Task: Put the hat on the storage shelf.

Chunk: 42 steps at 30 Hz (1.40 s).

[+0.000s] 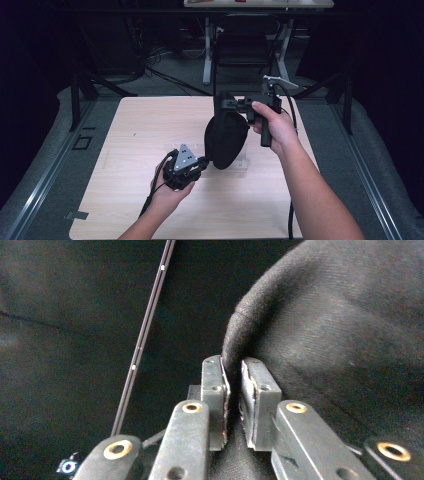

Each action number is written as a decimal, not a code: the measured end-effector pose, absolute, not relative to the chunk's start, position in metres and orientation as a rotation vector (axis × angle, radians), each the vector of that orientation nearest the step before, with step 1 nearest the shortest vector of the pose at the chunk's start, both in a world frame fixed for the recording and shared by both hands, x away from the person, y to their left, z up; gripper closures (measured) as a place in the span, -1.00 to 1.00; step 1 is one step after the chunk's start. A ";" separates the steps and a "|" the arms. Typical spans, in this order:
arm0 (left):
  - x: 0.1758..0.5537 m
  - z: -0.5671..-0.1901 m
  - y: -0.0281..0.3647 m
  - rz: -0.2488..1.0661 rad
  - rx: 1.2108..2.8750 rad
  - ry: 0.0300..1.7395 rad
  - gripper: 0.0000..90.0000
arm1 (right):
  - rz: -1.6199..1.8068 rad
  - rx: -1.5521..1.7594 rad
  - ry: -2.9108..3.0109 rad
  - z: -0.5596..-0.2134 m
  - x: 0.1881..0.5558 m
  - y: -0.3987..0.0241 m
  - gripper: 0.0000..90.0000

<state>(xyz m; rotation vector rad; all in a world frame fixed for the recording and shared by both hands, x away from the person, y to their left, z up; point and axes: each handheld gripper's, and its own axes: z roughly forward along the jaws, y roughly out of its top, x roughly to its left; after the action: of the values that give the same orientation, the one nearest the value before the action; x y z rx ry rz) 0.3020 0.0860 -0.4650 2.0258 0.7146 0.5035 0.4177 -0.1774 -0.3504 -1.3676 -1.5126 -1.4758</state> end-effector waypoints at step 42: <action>0.305 -0.488 0.119 0.582 2.071 0.797 0.87 | -1.517 -1.400 -1.615 -0.334 0.398 -0.207 0.62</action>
<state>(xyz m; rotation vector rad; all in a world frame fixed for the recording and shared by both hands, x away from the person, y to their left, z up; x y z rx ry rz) 0.3048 0.1188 -0.4882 2.0707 0.7968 0.5821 0.3979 -0.2072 -0.3338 -1.4002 -1.6147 -1.5166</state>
